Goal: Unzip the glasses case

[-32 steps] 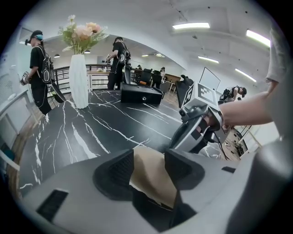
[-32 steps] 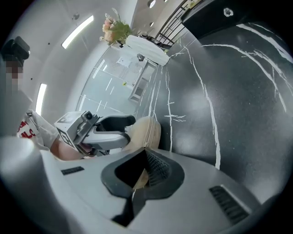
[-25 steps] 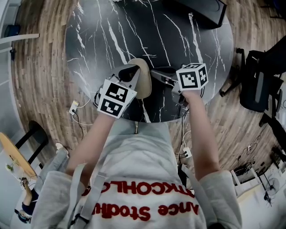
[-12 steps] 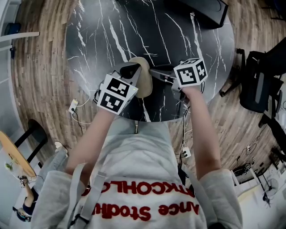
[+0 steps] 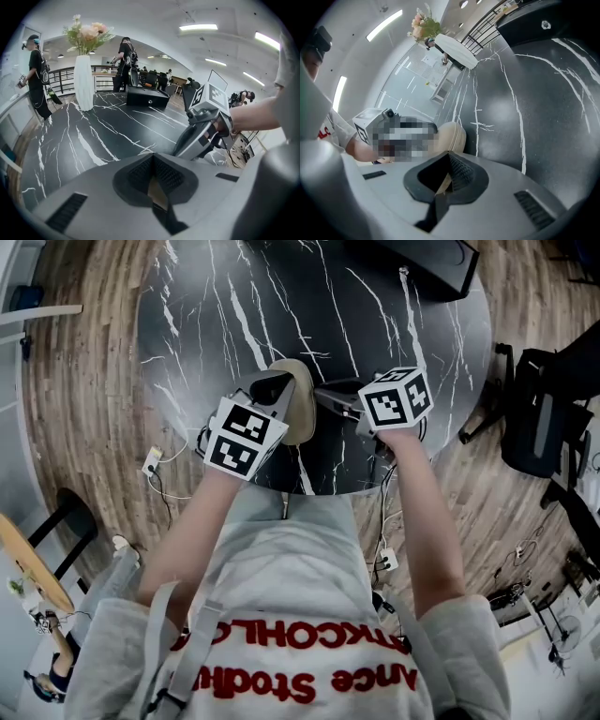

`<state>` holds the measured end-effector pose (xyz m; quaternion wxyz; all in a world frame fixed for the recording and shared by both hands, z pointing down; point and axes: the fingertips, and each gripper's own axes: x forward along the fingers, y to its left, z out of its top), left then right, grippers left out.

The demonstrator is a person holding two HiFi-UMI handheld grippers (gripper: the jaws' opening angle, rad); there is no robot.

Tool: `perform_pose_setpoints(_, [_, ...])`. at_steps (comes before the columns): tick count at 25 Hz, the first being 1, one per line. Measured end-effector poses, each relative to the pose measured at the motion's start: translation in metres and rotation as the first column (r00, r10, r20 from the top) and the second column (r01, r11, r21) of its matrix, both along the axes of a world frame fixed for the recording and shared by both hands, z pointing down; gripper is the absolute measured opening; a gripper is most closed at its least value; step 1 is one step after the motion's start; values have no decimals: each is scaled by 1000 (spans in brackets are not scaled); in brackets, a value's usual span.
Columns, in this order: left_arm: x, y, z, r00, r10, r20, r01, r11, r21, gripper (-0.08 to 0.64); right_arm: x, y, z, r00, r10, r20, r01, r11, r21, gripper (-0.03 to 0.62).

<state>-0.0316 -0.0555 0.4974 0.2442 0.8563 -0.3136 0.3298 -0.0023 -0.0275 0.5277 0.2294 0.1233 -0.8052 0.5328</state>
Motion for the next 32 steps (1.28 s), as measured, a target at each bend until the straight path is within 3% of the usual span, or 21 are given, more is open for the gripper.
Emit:
perform_pose_setpoints(7, [0, 0, 1, 1000, -5, 1, 5, 1000, 6, 6, -1, 20, 0, 997, -68, -36, 68, 998, 16, 12])
perform_pose_setpoints(15, [0, 0, 1, 1000, -1, -1, 1, 1000, 7, 6, 9, 5, -3, 995, 100, -5, -100, 993, 59, 17])
perform_pose_setpoints(17, [0, 1, 1, 1000, -4, -2, 4, 1000, 8, 6, 7, 2, -3, 996, 84, -4, -84, 996, 39, 23])
perform_pose_setpoints(19, [0, 1, 1, 1000, -5, 0, 5, 1000, 8, 6, 1, 6, -1, 999, 49, 0, -49, 999, 5, 91])
perform_pose_setpoints(20, [0, 1, 1, 1000, -5, 0, 5, 1000, 7, 6, -1, 7, -1, 999, 43, 6, -43, 999, -8, 92])
perform_pose_setpoints(23, [0, 0, 0, 1000, -6, -3, 6, 1000, 7, 6, 0, 6, 1, 998, 56, 3, -56, 998, -14, 71])
perform_pose_setpoints(24, [0, 1, 0, 1000, -7, -3, 7, 1000, 8, 6, 1, 6, 2, 998, 62, 0, -62, 998, -11, 35])
perform_pose_setpoints(32, [-1, 0, 0, 1000, -12, -4, 12, 1000, 10, 6, -1, 5, 3, 999, 46, 14, -45, 998, -47, 38])
